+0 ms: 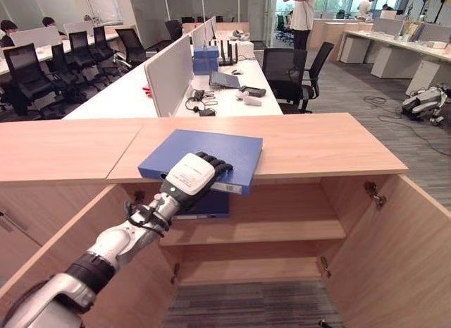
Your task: Put the empty folder in the office cabinet
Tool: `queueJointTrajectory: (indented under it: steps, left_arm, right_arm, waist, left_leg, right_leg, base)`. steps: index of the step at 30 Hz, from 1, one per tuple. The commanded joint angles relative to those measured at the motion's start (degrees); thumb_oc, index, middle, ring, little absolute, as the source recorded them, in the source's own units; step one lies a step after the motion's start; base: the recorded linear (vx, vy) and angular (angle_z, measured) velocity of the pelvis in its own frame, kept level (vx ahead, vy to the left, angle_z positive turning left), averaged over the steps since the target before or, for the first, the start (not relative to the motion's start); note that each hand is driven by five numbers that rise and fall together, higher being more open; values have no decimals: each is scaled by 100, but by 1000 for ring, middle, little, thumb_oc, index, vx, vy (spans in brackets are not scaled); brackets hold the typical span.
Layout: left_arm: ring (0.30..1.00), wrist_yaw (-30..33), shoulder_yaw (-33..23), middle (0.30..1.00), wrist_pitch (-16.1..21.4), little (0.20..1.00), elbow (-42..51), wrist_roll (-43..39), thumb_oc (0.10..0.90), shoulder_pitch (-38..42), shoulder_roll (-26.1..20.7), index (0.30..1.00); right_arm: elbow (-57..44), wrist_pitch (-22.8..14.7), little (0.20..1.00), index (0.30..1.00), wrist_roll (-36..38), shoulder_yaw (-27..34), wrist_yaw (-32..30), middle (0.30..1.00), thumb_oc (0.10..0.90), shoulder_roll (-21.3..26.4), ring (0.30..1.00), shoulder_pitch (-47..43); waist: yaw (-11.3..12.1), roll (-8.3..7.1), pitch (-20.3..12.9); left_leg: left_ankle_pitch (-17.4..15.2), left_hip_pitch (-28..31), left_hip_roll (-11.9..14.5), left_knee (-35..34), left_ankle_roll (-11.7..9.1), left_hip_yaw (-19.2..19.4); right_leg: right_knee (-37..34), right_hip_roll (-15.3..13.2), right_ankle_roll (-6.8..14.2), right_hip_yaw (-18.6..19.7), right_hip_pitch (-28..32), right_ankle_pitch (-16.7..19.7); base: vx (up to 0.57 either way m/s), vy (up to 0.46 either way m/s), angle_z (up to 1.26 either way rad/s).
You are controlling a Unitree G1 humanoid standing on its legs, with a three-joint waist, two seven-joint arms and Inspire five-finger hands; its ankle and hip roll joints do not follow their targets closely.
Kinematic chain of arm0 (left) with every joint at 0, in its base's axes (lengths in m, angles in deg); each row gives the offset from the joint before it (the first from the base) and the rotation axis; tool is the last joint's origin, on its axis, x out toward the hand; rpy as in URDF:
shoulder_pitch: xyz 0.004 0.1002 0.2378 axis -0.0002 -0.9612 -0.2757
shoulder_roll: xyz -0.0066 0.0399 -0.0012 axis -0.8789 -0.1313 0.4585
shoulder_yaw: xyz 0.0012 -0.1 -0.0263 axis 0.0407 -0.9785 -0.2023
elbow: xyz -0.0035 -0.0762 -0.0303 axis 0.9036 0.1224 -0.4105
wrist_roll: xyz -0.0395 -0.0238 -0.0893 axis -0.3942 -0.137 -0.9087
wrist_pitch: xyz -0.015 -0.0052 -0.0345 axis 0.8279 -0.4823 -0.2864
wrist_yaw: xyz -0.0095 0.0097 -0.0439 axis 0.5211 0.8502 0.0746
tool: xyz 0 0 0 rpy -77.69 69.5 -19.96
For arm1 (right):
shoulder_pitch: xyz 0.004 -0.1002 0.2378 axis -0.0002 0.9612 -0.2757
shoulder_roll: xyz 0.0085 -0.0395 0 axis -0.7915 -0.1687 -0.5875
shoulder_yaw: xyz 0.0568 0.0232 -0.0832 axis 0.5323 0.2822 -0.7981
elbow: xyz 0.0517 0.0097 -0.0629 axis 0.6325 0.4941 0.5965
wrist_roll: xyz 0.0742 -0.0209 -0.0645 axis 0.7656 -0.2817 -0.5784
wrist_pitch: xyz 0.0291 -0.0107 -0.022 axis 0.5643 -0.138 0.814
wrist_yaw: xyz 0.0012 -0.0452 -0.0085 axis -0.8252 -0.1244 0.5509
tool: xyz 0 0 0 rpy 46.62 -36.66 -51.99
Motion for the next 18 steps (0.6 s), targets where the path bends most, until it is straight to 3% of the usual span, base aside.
queueJointTrajectory:
  steps: [1, 5, 15, 18]
  left_arm:
    - [300, -9, -514, 300, -103, 300, -134, -338, 400, 1004, 90, 300]
    - [300, -16, -834, 300, -16, 300, 94, -814, 400, 802, 457, 300]
    - [300, -13, -1238, 300, 121, 300, 722, -1249, 400, 561, 696, 300]
    - [300, -52, -1634, 300, 247, 300, 1186, -1902, 400, 349, 973, 300]
  right_arm:
    - [-108, -211, 900, 900, 118, -4, 18, 900, 800, 166, 900, -437]
    - [-126, -184, 900, 900, 54, 6, -35, 900, 800, 148, 900, -452]
    - [-194, -183, 900, 900, 19, -19, -53, 900, 800, 101, 900, -501]
    - [-226, -175, 900, 900, 14, -3, -88, 900, 800, 87, 900, -576]
  waist:
    - [-59, 192, 339]
    - [-35, 160, 338]
    - [50, 128, 333]
    - [91, 112, 334]
  left_leg:
    - [-362, 206, -191, 2, 101, -27]
    - [-371, 208, -180, 2, 103, -48]
    - [-369, 202, -170, 2, 113, -110]
    - [-324, 169, -160, 2, 116, -142]
  right_leg:
    - [219, 174, 203, 21, 550, -920]
    - [210, 187, 172, 20, 556, -928]
    - [223, 196, 127, -20, 597, -958]
    - [245, 203, 96, -33, 572, -936]
  base:
    - [40, 6, -1]
    - [31, 6, 0]
    - [0, 0, 0]
    - [-25, -8, 2]
